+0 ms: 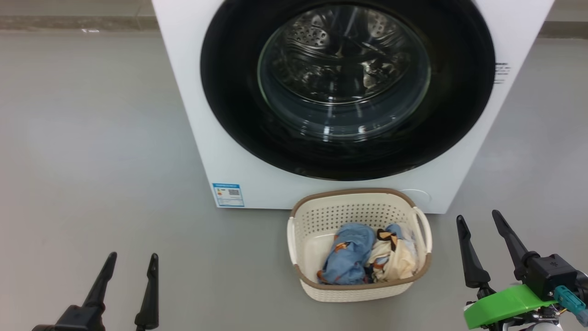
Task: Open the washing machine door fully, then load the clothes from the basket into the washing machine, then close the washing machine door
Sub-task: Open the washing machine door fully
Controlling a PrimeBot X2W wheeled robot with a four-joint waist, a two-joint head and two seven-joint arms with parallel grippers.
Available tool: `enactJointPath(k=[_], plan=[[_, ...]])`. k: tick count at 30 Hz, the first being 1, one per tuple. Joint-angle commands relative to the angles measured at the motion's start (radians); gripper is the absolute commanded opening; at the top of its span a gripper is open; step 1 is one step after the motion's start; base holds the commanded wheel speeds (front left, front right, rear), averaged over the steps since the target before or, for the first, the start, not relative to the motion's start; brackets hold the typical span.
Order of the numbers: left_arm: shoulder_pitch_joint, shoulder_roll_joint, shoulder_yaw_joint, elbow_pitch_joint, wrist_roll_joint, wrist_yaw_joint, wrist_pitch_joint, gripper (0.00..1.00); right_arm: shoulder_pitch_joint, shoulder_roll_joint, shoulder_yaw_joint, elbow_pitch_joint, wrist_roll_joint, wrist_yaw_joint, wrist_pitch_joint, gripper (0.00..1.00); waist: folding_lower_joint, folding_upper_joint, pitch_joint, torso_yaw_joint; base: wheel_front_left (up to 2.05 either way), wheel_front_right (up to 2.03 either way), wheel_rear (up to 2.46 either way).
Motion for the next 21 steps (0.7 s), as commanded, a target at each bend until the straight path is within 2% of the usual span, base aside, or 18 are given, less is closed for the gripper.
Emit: enactJointPath(k=[1, 21], plan=[[-0.041, 0.012, 0.039, -0.029, 0.014, 0.002, -0.01, 1.0, -0.026, -0.014, 0.012, -0.027, -0.009, 0.006, -0.012, 1.0, -0.0001, 0.0, 0.002, -0.002, 1.03, 1.03, -2.05], [-0.055, 0.007, 0.046, -0.025, 0.009, 0.001, -0.01, 1.0, -0.036, -0.006, 0.014, -0.03, -0.014, 0.006, -0.012, 1.0, -0.0001, 0.0, 0.023, -0.013, 1.22, 1.22, -2.44]])
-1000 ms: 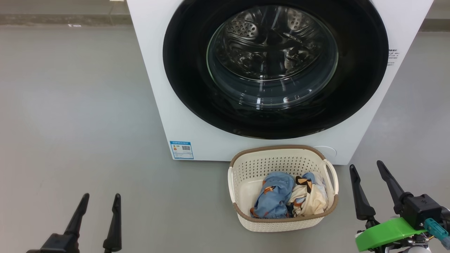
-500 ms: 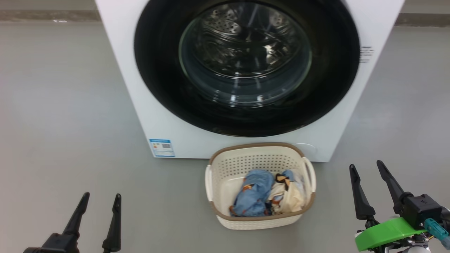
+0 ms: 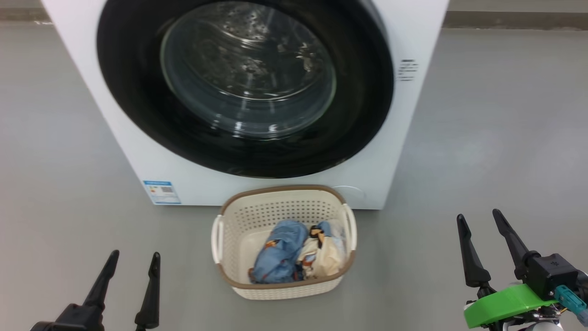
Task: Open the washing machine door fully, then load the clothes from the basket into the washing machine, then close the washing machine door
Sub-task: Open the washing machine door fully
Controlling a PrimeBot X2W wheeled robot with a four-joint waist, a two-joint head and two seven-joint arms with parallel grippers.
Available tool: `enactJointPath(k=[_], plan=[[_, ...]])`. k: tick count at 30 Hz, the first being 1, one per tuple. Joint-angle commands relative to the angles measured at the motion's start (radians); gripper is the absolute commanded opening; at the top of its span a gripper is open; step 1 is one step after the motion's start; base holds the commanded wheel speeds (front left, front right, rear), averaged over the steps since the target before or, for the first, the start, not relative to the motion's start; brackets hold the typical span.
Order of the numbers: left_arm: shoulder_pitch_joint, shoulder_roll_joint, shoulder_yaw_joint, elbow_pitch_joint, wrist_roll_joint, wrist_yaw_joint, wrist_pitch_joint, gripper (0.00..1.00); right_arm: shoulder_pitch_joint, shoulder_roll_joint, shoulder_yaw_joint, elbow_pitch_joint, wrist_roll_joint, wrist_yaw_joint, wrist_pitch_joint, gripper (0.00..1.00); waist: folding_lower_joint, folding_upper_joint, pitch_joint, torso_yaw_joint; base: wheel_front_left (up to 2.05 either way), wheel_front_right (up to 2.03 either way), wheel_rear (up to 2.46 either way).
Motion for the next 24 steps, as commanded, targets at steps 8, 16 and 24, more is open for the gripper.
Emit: enactJointPath(k=[8, 16, 24], plan=[[-0.053, 0.007, 0.027, -0.043, -0.066, 0.001, -0.01, 1.0, -0.039, -0.007, 0.008, -0.033, -0.018, 0.006, -0.012, 1.0, 0.0, 0.0, 0.007, 0.0, 1.07, 1.07, -2.14], [-0.048, 0.008, 0.018, -0.038, -0.066, 0.001, -0.01, 1.0, -0.041, -0.007, 0.007, -0.033, -0.018, 0.006, -0.012, 1.0, 0.0, 0.0, 0.009, 0.002, 0.48, 0.48, -0.96], [-0.045, 0.004, 0.009, -0.029, -0.069, 0.001, -0.01, 1.0, -0.047, -0.002, 0.02, -0.028, -0.006, 0.006, -0.012, 0.94, 0.0, 0.0, 0.008, 0.005, 0.04, 0.04, -0.08]])
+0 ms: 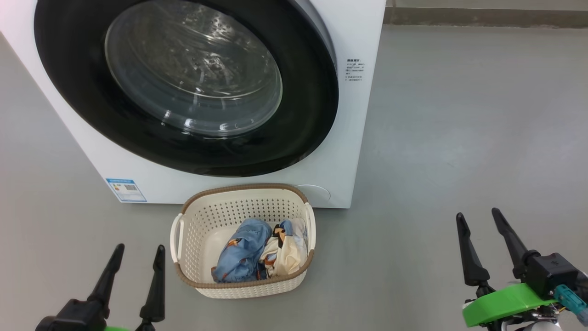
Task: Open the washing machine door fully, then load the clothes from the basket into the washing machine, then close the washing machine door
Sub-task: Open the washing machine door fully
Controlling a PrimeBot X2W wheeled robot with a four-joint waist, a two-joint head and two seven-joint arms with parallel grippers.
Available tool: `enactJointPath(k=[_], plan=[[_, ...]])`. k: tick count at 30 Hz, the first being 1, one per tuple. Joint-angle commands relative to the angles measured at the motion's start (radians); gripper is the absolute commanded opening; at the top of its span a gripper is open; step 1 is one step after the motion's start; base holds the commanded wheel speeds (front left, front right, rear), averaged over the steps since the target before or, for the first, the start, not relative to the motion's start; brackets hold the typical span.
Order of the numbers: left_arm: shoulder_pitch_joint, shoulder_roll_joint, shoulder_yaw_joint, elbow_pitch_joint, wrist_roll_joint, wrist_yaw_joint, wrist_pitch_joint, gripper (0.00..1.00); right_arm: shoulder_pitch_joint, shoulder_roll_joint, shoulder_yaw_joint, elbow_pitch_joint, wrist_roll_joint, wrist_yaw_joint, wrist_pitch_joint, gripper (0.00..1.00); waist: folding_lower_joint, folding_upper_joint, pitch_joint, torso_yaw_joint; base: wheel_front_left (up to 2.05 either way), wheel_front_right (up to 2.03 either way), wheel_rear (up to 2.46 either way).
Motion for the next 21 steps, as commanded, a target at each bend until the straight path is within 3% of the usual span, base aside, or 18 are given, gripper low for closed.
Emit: enactJointPath(k=[1, 2, 3, 4, 10, 21], plan=[[-0.028, 0.009, 0.028, -0.018, -0.011, 0.001, -0.009, 1.0, -0.048, -0.003, 0.029, -0.022, 0.008, 0.006, -0.012, 0.79, 0.0, 0.0, 0.0, 0.001, 0.0, 0.0, 0.0], [-0.027, 0.006, 0.026, -0.016, -0.013, 0.001, -0.009, 1.0, -0.052, 0.0, 0.032, -0.021, 0.023, 0.006, -0.012, 0.42, 0.0, 0.0, 0.0, 0.002, 0.0, 0.0, 0.0], [-0.026, 0.004, 0.024, -0.016, -0.014, 0.001, -0.009, 1.0, -0.056, 0.003, 0.035, -0.021, 0.04, 0.006, -0.012, 0.12, 0.0, 0.0, 0.001, 0.003, 0.0, 0.0, 0.0], [-0.025, 0.001, 0.022, -0.015, -0.016, 0.001, -0.009, 1.0, -0.063, 0.005, 0.036, -0.021, 0.056, 0.006, -0.012, 0.0, 0.0, 0.0, 0.002, 0.004, 0.0, 0.0, 0.0], [-0.023, -0.008, -0.004, -0.007, -0.019, 0.001, -0.009, 1.0, -0.127, 0.027, 0.032, -0.037, 0.246, 0.006, -0.012, 0.0, 0.0, 0.0, 0.012, 0.012, 0.0, 0.0, 0.0], [-0.075, -0.009, -0.046, -0.006, -0.033, 0.001, -0.009, 1.0, -0.338, 0.015, 0.089, -0.025, 0.792, 0.006, -0.012, 0.0, 0.0, 0.0, 0.076, 0.047, 0.0, 0.0, 0.0]])
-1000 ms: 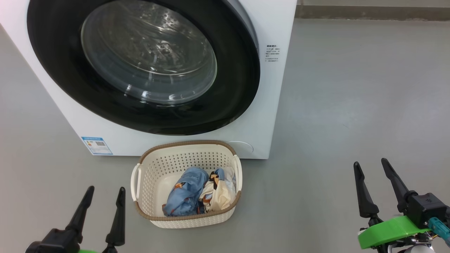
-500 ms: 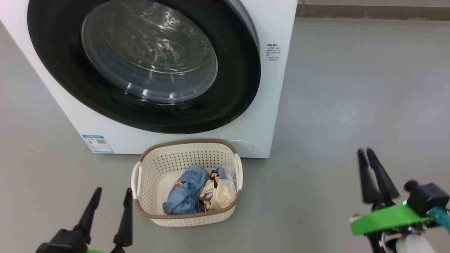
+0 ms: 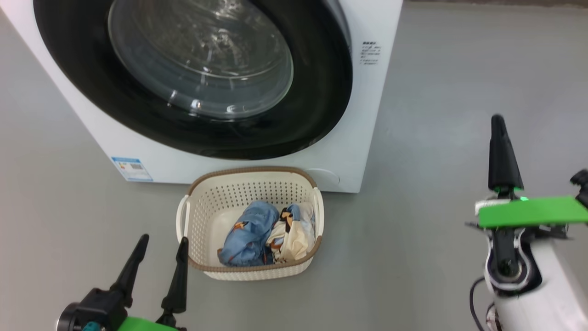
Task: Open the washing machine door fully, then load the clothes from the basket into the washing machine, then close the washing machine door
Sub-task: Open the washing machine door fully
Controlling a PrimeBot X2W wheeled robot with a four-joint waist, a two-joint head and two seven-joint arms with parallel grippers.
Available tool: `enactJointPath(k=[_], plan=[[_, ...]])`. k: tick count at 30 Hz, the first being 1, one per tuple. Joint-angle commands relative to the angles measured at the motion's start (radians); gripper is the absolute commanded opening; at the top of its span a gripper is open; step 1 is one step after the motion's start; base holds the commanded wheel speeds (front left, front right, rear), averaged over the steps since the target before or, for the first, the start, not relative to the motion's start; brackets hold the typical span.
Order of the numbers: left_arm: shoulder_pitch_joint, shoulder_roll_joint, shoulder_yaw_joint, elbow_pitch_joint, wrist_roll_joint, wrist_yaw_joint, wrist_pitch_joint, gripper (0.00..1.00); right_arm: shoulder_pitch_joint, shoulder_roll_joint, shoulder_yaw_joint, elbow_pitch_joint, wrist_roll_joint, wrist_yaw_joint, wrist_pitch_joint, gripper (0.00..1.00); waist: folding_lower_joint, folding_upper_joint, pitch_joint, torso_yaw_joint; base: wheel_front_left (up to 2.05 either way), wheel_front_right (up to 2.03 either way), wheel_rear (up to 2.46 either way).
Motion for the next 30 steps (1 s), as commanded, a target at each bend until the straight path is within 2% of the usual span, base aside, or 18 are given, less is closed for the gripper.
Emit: enactJointPath(k=[1, 5, 9, 13, 14, 17, 24, 30], plan=[[-0.047, 0.01, 0.024, -0.017, -0.01, 0.001, -0.009, 1.0, -0.071, -0.014, 0.035, -0.005, 0.079, 0.006, -0.008, 0.0, 0.0, 0.0, 0.027, 0.019, 0.0, 0.0, 0.0], [-0.071, 0.005, 0.012, -0.017, -0.017, 0.001, -0.009, 1.0, -0.156, -0.077, 0.091, 0.058, 0.279, 0.006, -0.005, 0.0, 0.0, 0.0, 0.061, 0.042, 0.0, 0.0, 0.0], [-0.094, -0.003, -0.002, -0.019, -0.027, 0.001, -0.009, 1.0, -0.238, -0.161, 0.145, 0.096, 0.473, 0.006, 0.07, 0.0, 0.0, 0.0, 0.099, 0.07, 0.0, 0.0, 0.0], [-0.117, -0.015, -0.011, -0.024, -0.04, 0.001, -0.009, 1.0, -0.304, -0.229, 0.166, 0.111, 0.599, 0.006, 0.183, 0.0, 0.0, 0.0, 0.143, 0.098, 0.0, 0.0, 0.0], [-0.117, -0.015, -0.011, -0.024, -0.04, 0.001, -0.009, 1.0, -0.304, -0.229, 0.166, 0.111, 0.599, 0.006, 0.183, 0.0, 0.0, 0.0, 0.143, 0.098, 0.0, 0.0, 0.0], [-0.13, -0.023, -0.02, -0.027, -0.045, 0.001, -0.009, 1.0, -0.349, -0.248, 0.152, 0.127, 0.693, 0.006, 0.282, 0.0, 0.0, 0.0, 0.174, 0.115, 0.0, 0.0, 0.0], [-0.168, -0.034, -0.045, -0.037, -0.057, 0.001, -0.009, 1.0, -0.466, -0.289, 0.118, 0.175, 0.765, 0.006, 0.47, 0.0, 0.0, 0.0, 0.247, 0.151, 0.0, 0.0, 0.0], [-0.2, -0.041, -0.067, -0.036, -0.07, 0.001, -0.009, 1.0, -0.563, -0.317, 0.13, 0.216, 0.753, 0.006, 0.599, 0.0, 0.0, 0.0, 0.305, 0.176, 0.0, 0.0, 0.0]])
